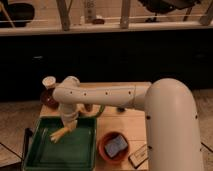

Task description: Place banana in tray

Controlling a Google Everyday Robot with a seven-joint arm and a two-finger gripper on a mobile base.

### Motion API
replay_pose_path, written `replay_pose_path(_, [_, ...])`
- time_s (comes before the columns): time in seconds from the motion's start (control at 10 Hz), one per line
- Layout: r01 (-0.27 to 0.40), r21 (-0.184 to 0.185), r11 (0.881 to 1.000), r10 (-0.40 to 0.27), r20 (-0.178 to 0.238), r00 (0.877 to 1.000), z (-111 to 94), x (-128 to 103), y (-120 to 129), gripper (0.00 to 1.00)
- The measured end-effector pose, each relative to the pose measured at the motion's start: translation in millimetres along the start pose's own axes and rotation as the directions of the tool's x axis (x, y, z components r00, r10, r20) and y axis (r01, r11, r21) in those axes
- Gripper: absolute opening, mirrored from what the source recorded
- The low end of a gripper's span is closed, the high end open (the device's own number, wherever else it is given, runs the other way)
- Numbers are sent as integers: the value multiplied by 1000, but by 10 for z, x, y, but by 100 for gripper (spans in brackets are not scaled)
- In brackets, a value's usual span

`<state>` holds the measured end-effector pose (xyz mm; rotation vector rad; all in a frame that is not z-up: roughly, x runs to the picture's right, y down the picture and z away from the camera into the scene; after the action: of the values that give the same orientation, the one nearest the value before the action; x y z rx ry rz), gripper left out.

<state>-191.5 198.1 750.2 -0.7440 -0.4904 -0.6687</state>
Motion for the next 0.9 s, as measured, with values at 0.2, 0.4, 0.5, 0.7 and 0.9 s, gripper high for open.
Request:
replay_pose_path(0.2, [1,1,1000,-1,1,1000,2,0,5,80])
replay_pose_path(0.4, [5,4,1000,-5,2,1000,-1,-5,3,80])
replay_pose_path(0.5, [7,4,1000,-7,2,1000,-1,-6,3,80])
replay_pose_path(0.7, [11,6,1000,-11,3,1000,-3,-6,3,80])
replay_pose_path(0.9, [16,12,1000,-16,4,1000,-9,-6,6,80])
